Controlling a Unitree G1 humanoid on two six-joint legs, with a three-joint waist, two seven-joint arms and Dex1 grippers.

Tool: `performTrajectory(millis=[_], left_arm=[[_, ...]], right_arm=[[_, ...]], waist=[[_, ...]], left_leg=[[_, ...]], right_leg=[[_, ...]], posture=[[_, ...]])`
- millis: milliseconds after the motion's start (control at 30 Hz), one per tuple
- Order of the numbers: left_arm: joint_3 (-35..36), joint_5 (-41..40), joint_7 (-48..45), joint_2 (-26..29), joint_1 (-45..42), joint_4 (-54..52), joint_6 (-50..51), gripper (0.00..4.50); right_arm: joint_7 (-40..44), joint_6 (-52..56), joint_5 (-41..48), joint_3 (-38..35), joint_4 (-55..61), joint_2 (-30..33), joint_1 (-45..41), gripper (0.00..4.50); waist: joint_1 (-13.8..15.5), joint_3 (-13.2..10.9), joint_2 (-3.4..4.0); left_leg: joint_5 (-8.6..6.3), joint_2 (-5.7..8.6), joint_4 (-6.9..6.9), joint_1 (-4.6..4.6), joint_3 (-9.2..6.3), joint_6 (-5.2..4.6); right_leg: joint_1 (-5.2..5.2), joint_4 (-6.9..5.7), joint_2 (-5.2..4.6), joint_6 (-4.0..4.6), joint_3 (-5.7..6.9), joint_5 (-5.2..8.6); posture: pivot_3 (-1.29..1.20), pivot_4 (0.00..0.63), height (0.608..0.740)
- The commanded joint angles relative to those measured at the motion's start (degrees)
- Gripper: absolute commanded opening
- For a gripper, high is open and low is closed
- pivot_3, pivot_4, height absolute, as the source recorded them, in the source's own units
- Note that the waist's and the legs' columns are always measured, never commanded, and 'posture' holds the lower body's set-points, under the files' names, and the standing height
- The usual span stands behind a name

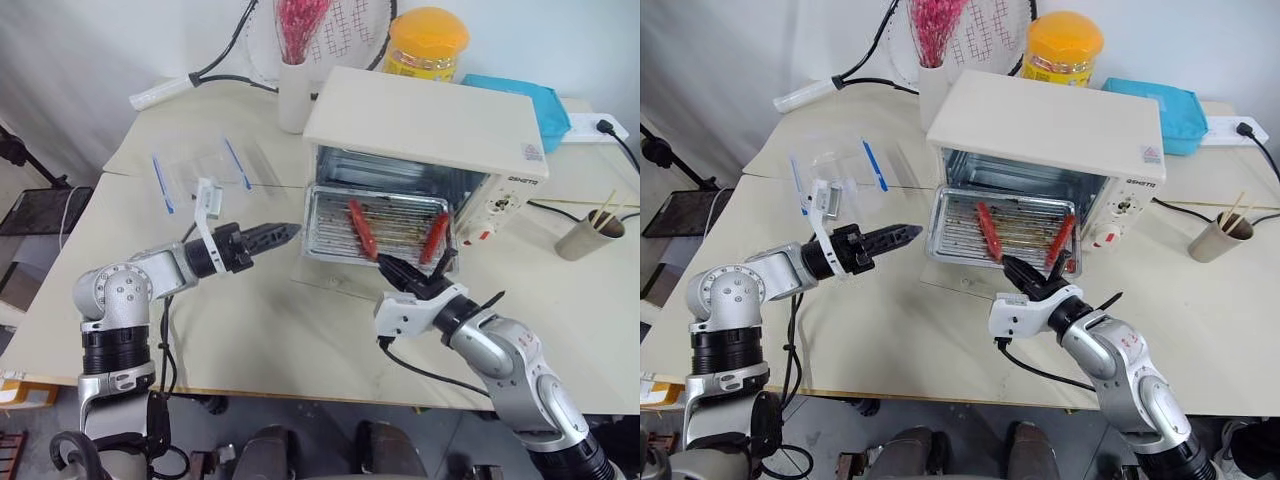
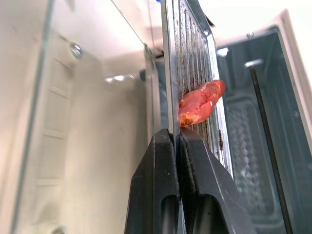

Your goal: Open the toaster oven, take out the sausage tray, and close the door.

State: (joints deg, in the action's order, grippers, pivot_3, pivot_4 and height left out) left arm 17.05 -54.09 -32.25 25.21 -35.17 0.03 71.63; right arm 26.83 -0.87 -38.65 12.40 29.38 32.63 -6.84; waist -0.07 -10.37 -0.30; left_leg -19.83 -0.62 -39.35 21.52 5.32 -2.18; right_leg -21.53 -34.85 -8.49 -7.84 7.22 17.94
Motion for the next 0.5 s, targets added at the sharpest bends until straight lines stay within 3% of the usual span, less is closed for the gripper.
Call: performTrajectory(millis=[33, 233, 333, 500], left_arm=[[2.18, -3.33, 3.6, -1.3, -0.44, -1.28, 4.26, 3.5], [6.3, -7.11, 8.68, -4.09, -1.94, 1.85, 10.74, 3.5], [9.15, -7.35, 13.15, -6.05, -2.29, 4.15, 13.67, 2.89], [15.33, -9.8, 19.62, -11.04, -3.17, 5.88, 18.46, 1.5]], right_arm=[[0.76, -2.89, 2.47, -1.92, 2.89, 1.26, -0.67, 0.0], [2.63, -7.39, 5.89, -2.21, 2.39, 3.77, -0.62, 0.0], [3.86, -9.47, 7.83, -2.41, 1.65, 5.19, -1.37, 0.0], [4.3, -11.19, 9.14, -2.82, -0.05, 5.85, -3.07, 0.0]], waist=[[0.01, 0.0, 0.0], [0.01, 0.0, 0.0], [0.0, 0.0, 0.0], [0.05, -0.01, -0.02]], left_leg=[[0.0, 0.01, 0.0, 0.0, 0.0, 0.0], [0.0, 0.01, 0.0, -0.01, 0.01, 0.0], [0.0, 0.01, 0.0, -0.02, 0.01, 0.0], [0.0, 0.01, 0.0, -0.04, 0.01, 0.0]], right_leg=[[0.0, 0.0, 0.0, 0.0, -0.01, 0.0], [0.0, 0.01, 0.0, 0.0, -0.01, 0.0], [0.01, 0.01, 0.0, 0.0, -0.01, 0.0], [0.03, 0.0, 0.0, 0.0, -0.02, 0.0]], posture=[[0.0, 0.15, 0.74], [0.0, 0.15, 0.74], [0.0, 0.15, 0.74], [0.0, 0.15, 0.74]])
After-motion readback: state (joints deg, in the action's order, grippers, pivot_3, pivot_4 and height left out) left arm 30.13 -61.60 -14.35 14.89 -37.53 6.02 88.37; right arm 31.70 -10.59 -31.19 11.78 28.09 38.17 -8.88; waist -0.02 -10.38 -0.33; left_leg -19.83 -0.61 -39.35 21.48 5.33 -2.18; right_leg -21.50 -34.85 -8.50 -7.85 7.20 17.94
